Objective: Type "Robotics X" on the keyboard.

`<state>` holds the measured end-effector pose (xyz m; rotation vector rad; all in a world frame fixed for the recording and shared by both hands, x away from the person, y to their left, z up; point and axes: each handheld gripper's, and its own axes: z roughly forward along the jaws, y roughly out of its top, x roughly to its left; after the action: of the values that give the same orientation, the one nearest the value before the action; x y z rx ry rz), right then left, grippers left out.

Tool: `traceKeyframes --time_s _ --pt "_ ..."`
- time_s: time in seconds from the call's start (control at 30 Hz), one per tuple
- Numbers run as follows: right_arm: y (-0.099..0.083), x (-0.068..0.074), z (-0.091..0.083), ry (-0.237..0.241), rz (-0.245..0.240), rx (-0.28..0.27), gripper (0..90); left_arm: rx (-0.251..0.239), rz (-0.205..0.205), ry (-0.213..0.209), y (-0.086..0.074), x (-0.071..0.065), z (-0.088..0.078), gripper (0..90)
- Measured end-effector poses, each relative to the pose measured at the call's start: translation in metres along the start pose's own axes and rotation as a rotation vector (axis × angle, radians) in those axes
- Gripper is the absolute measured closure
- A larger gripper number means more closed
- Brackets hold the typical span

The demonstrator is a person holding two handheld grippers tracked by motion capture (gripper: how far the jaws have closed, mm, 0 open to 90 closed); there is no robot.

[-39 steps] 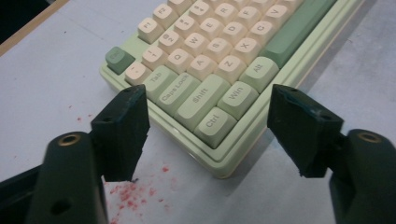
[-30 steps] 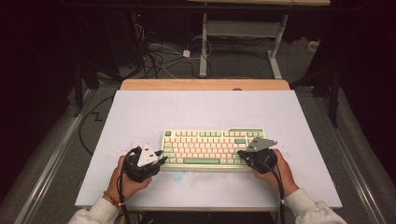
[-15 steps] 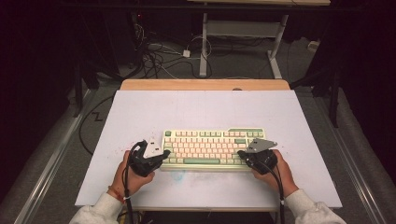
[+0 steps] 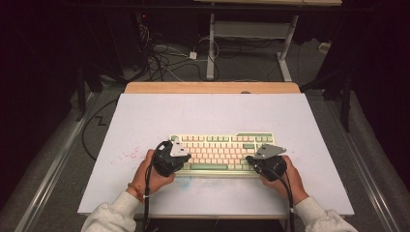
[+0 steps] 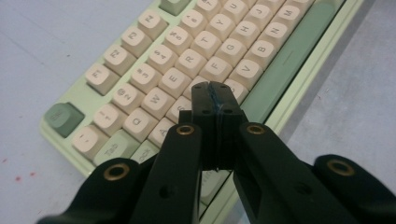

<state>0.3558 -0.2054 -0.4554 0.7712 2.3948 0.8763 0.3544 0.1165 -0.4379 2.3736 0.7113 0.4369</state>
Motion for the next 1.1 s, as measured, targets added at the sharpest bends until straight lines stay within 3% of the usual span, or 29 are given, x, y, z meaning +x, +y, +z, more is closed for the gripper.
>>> traceKeyframes --time_s 0.5,1.1 --pt "0.000 0.000 0.000 -0.002 -0.007 -0.004 90.0 0.033 0.012 -0.004 0.012 0.001 0.014 87.1" --pt "0.000 0.000 0.000 0.000 -0.008 -0.002 90.0 0.074 0.020 -0.024 0.009 0.000 0.021 87.2"
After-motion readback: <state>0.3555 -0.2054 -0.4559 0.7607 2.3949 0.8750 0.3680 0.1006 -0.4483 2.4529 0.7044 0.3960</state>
